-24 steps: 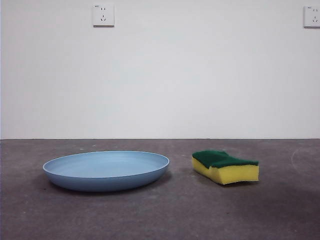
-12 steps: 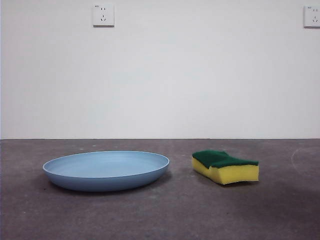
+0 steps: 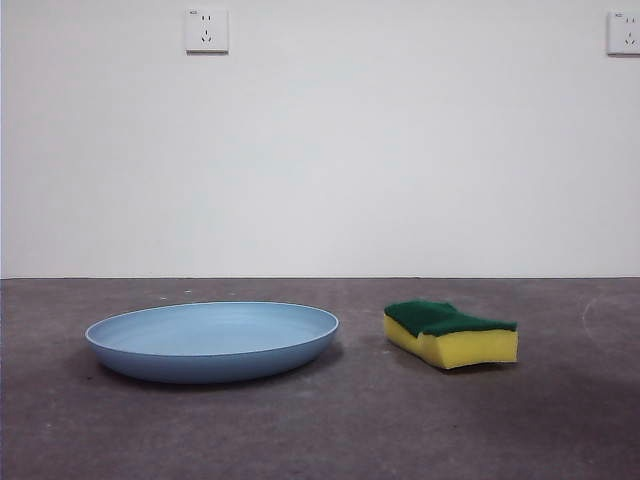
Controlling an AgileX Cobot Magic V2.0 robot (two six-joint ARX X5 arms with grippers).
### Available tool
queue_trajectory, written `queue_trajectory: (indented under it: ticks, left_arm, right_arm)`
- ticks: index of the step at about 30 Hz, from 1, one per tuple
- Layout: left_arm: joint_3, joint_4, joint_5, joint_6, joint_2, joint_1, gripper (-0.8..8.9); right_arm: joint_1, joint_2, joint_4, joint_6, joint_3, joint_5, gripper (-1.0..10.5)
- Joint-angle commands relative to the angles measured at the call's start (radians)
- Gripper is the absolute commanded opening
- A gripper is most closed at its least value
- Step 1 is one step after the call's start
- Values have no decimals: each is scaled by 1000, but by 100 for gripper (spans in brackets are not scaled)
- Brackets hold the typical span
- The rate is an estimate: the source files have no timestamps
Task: Pick up the plate,pick up the cloth,clean the plate with the cloth
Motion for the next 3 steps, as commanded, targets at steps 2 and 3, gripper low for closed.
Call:
queue_trajectory:
  ticks: [2,3]
  left_arm:
    - [-14,3,0,-6,-3,3,-3]
    - [-14,3,0,-6,-3,3,-3]
  right_arm:
    - [0,0,-9,10,-8,3,1]
    - [0,0,-9,10,-8,3,1]
